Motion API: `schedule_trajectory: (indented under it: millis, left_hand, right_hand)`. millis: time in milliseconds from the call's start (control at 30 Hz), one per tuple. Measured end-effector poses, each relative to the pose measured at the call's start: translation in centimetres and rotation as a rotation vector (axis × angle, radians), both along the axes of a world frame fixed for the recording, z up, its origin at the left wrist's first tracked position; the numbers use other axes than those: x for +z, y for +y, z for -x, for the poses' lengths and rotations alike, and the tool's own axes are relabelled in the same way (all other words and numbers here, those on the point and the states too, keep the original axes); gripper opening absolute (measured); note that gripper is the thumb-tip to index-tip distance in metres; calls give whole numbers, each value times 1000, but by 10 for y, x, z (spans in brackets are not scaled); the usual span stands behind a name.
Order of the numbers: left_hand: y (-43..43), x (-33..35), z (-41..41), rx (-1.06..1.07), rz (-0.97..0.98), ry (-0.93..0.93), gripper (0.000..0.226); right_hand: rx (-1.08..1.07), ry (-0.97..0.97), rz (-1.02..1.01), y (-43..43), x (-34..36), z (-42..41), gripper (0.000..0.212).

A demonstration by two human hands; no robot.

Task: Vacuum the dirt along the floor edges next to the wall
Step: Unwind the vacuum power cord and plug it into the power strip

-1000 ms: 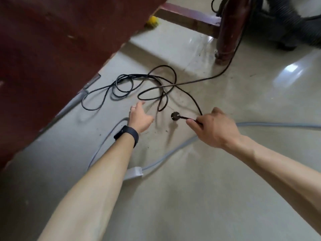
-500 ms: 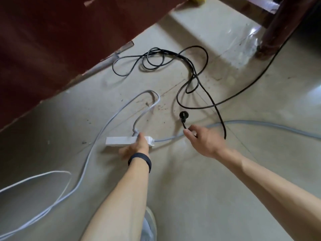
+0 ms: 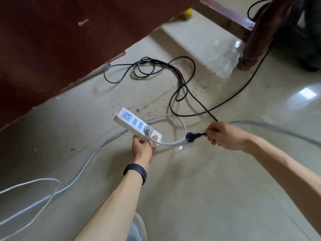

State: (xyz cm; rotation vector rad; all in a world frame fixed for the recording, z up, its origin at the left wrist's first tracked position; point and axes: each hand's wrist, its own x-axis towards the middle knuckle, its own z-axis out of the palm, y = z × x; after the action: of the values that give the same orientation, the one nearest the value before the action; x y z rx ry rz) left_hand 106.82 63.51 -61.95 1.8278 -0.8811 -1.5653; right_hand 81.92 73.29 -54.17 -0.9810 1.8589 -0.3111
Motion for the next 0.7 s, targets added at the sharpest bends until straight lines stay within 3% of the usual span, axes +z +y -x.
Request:
schedule_trajectory:
  millis: [67, 200, 367, 533, 700]
  left_hand:
    - [-4, 8, 2, -103, 73, -96, 47]
    - [-8, 32, 12, -338, 191, -213, 56]
    - [-20, 46, 19, -581, 242, -263, 65]
    - [-24, 54, 26, -738, 261, -224, 65]
    - [-21, 51, 28, -783, 287, -221, 68]
  right_hand:
    - [-83, 82, -2, 2, 7, 11, 22]
    - [-78, 281, 118, -2, 22, 23, 42]
    - [-120, 25, 228, -8, 34, 14, 32]
    - [-171, 24, 260, -7, 31, -9, 39]
    - [-47, 66, 276, -4, 19, -25, 23]
